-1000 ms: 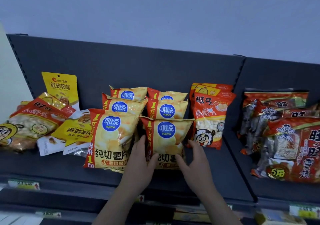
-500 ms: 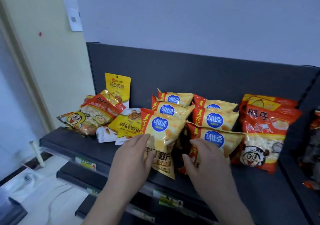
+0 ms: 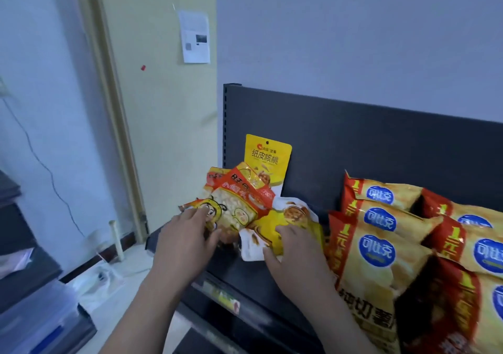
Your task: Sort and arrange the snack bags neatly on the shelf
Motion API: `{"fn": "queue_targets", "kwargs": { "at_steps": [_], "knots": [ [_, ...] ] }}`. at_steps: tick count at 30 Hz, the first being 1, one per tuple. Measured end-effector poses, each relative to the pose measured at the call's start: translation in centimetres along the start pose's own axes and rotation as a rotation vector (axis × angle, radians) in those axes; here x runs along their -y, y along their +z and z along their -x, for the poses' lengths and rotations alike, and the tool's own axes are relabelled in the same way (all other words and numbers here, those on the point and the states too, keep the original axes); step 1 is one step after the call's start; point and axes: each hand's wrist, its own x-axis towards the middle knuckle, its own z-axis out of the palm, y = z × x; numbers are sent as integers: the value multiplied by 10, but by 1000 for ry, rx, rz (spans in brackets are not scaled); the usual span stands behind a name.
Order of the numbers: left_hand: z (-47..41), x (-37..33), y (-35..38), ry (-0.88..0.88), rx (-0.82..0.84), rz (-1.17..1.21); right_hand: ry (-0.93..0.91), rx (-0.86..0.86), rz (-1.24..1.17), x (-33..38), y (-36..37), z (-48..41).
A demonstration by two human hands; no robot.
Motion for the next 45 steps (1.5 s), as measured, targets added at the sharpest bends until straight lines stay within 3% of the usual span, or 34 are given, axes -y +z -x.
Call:
{"fn": "queue_targets", "kwargs": {
  "at_steps": [6, 15, 25, 36, 45],
  "knots": [
    [-78, 43, 6, 2, 183, -12, 158, 59, 45, 29, 39, -66],
    [-138, 58, 45, 86, 423, 205, 340, -5, 67, 37, 66, -95],
    [-154, 64, 54, 155, 474, 268, 346, -53, 39, 39, 77, -108],
    [-165, 68, 59, 97, 579, 498, 356, -35, 5, 41, 99, -117],
    [-149, 75, 50, 25, 495, 738, 365, -108, -104, 35, 103, -116]
  ]
}}
